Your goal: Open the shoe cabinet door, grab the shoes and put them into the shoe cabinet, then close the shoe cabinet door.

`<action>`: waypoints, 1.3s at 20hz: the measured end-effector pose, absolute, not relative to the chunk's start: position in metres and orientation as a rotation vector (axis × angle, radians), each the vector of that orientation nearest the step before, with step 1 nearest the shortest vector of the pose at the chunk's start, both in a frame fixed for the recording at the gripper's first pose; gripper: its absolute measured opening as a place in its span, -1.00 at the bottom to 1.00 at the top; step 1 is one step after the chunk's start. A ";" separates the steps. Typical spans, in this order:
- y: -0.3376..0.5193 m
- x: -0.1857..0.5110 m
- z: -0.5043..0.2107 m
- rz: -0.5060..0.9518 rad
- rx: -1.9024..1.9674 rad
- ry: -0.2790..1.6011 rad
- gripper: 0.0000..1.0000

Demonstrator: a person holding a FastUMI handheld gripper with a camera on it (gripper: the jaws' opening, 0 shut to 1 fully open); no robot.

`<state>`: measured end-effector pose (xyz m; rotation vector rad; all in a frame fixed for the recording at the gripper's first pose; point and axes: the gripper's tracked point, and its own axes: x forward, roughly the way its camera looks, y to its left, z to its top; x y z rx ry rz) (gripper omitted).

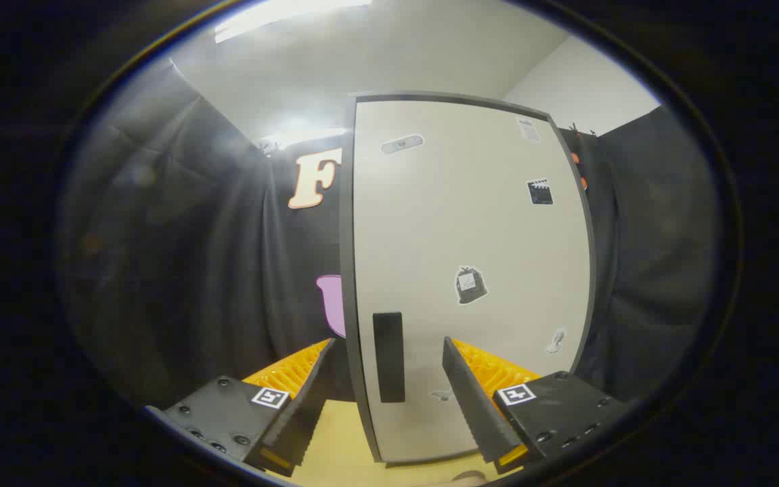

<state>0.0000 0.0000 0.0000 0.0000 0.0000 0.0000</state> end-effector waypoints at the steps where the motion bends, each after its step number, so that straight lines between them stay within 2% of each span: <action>1: 0.000 0.000 0.000 -0.002 -0.003 0.000 0.60; 16: -0.003 0.012 -0.006 -0.028 -0.024 0.016 0.60; 26: -0.004 0.061 -0.041 -0.056 -0.040 0.105 0.60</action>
